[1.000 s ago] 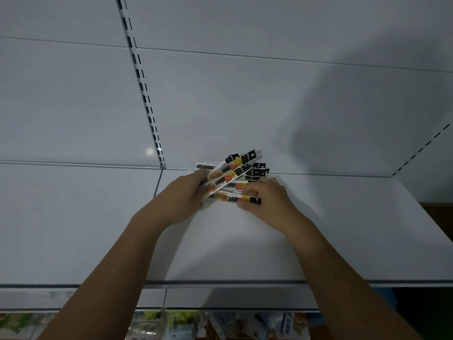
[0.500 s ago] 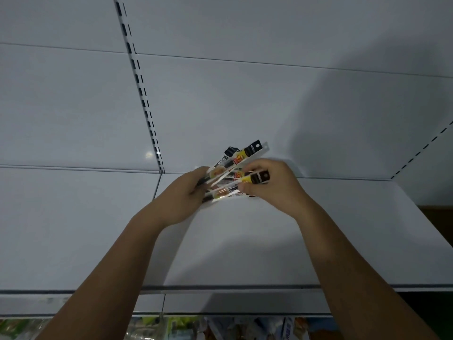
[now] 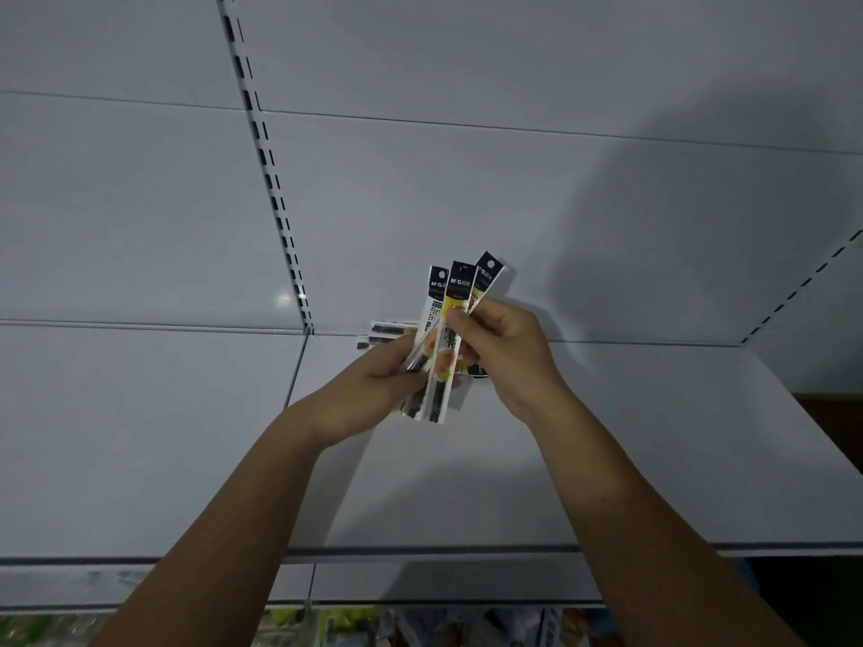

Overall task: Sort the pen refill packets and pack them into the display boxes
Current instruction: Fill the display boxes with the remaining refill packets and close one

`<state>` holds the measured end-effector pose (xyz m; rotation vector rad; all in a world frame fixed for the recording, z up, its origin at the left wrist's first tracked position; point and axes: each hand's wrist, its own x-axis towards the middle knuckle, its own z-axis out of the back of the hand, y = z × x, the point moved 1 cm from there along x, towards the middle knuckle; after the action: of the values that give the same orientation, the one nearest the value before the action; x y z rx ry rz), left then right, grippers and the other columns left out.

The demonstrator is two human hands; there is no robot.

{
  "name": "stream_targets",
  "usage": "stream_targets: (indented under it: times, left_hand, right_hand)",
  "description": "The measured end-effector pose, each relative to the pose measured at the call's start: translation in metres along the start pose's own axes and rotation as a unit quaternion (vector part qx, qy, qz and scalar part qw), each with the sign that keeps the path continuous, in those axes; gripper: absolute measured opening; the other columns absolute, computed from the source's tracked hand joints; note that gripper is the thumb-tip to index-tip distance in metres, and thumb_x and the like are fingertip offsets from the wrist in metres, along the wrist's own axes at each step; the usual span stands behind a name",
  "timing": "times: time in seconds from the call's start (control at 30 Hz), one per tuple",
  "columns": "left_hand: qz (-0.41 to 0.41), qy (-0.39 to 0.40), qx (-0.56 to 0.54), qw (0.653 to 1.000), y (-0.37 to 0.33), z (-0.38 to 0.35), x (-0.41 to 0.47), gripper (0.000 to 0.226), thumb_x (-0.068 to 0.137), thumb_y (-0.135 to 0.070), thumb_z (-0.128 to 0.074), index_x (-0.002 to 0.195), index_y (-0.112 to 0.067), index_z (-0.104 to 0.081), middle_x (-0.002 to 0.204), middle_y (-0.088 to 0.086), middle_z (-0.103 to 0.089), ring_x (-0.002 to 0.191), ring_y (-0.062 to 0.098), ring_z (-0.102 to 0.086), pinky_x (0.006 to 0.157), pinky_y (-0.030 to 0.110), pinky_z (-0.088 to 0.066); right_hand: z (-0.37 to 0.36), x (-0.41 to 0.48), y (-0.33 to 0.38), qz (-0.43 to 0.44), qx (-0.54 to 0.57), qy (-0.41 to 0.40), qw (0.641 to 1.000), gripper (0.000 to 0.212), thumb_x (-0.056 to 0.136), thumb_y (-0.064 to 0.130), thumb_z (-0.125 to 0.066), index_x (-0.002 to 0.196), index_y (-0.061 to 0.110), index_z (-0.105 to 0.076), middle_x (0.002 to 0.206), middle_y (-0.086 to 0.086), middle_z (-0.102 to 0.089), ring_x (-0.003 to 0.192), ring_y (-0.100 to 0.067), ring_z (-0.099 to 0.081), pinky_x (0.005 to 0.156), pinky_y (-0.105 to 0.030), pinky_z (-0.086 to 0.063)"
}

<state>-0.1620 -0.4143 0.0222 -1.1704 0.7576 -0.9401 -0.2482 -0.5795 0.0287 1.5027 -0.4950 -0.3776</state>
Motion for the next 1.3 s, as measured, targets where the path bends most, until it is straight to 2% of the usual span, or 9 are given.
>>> stream_targets:
  times: [0.2, 0.3, 0.43, 0.53, 0.63, 0.77, 0.9, 1.07, 1.3]
  left_hand:
    - [0.053, -0.024, -0.124, 0.991, -0.005, -0.001, 0.009, 0.035, 0.110, -0.031, -0.046, 0.122, -0.006, -0.068, 0.112, 0.018, -0.077, 0.105, 0.035, -0.075, 0.092, 0.043, -0.059]
    - [0.055, -0.011, -0.174, 0.983, -0.003, -0.005, 0.014, 0.026, 0.107, -0.021, -0.055, 0.112, 0.002, -0.067, 0.099, 0.023, -0.073, 0.091, 0.039, -0.073, 0.085, 0.046, -0.059]
    - [0.085, 0.007, -0.258, 0.962, 0.001, -0.003, 0.016, 0.028, 0.100, -0.018, -0.064, 0.122, -0.001, -0.066, 0.107, 0.024, -0.071, 0.080, 0.037, -0.066, 0.074, 0.042, -0.059]
    - [0.076, 0.016, -0.197, 0.977, 0.003, 0.000, 0.015, 0.036, 0.101, -0.025, -0.063, 0.127, -0.001, -0.065, 0.105, 0.020, -0.074, 0.074, 0.033, -0.064, 0.077, 0.045, -0.058]
    - [0.070, 0.018, -0.131, 0.989, 0.002, -0.003, 0.016, 0.041, 0.107, -0.032, -0.055, 0.120, 0.007, -0.059, 0.090, 0.018, -0.068, 0.066, 0.030, -0.061, 0.087, 0.061, -0.053]
    - [0.033, -0.009, -0.088, 0.996, -0.006, -0.008, 0.015, 0.035, 0.110, -0.029, -0.048, 0.098, 0.000, -0.064, 0.072, 0.014, -0.063, 0.075, 0.030, -0.070, 0.088, 0.046, -0.054]
    - [0.031, -0.026, -0.051, 0.998, -0.007, -0.009, 0.014, 0.028, 0.110, -0.023, -0.050, 0.099, 0.000, -0.059, 0.073, 0.002, -0.067, 0.062, 0.025, -0.065, 0.060, 0.029, -0.052]
    - [0.019, -0.018, -0.026, 0.999, -0.002, -0.005, 0.014, 0.028, 0.108, -0.030, -0.055, 0.087, -0.012, -0.051, 0.069, 0.004, -0.051, 0.056, 0.023, -0.045, 0.056, 0.034, -0.043]
    - [0.018, -0.073, 0.015, 0.997, -0.004, -0.005, 0.014, 0.025, 0.102, -0.034, -0.065, 0.085, -0.016, -0.066, 0.062, 0.000, -0.065, 0.059, 0.025, -0.069, 0.057, 0.034, -0.055]
  right_hand:
    - [-0.006, -0.005, 0.007, 0.010, 0.029, 0.036, 0.999, 0.022, 0.101, 0.017, -0.066, 0.099, -0.004, -0.071, 0.085, -0.035, -0.068, 0.055, -0.040, -0.056, 0.048, -0.038, -0.047]
    - [-0.009, -0.007, 0.008, 0.029, -0.002, 0.050, 0.998, 0.021, 0.101, 0.019, -0.066, 0.096, 0.000, -0.074, 0.087, -0.035, -0.069, 0.058, -0.036, -0.054, 0.052, -0.044, -0.049]
    - [-0.005, -0.008, 0.012, 0.020, -0.010, 0.071, 0.997, 0.018, 0.102, 0.012, -0.064, 0.102, -0.001, -0.076, 0.096, -0.031, -0.071, 0.066, -0.019, -0.064, 0.058, -0.029, -0.051]
    - [0.000, -0.006, 0.011, 0.019, -0.034, 0.088, 0.995, 0.020, 0.102, 0.013, -0.064, 0.097, -0.004, -0.075, 0.093, -0.034, -0.068, 0.072, -0.027, -0.065, 0.065, -0.033, -0.053]
    - [0.001, -0.003, 0.009, 0.035, -0.099, 0.078, 0.991, 0.020, 0.100, 0.021, -0.069, 0.090, 0.006, -0.077, 0.081, -0.021, -0.072, 0.069, -0.028, -0.065, 0.069, -0.040, -0.054]
    - [-0.001, -0.001, 0.013, 0.055, -0.109, 0.033, 0.992, 0.009, 0.096, 0.020, -0.073, 0.094, 0.012, -0.076, 0.083, -0.009, -0.076, 0.072, -0.021, -0.070, 0.068, -0.038, -0.061]
    - [-0.005, 0.000, 0.021, 0.079, -0.103, -0.010, 0.991, 0.021, 0.099, 0.021, -0.069, 0.120, 0.021, -0.066, 0.100, 0.002, -0.076, 0.088, -0.013, -0.074, 0.074, -0.028, -0.059]
    - [-0.002, 0.003, 0.029, 0.105, -0.124, -0.021, 0.986, 0.032, 0.106, 0.024, -0.056, 0.138, 0.030, -0.061, 0.125, 0.004, -0.069, 0.114, -0.008, -0.066, 0.098, -0.032, -0.057]
    - [-0.013, 0.001, 0.019, 0.107, -0.176, 0.064, 0.977, 0.033, 0.111, 0.017, -0.043, 0.135, 0.019, -0.065, 0.121, 0.002, -0.073, 0.114, -0.007, -0.067, 0.097, -0.022, -0.053]
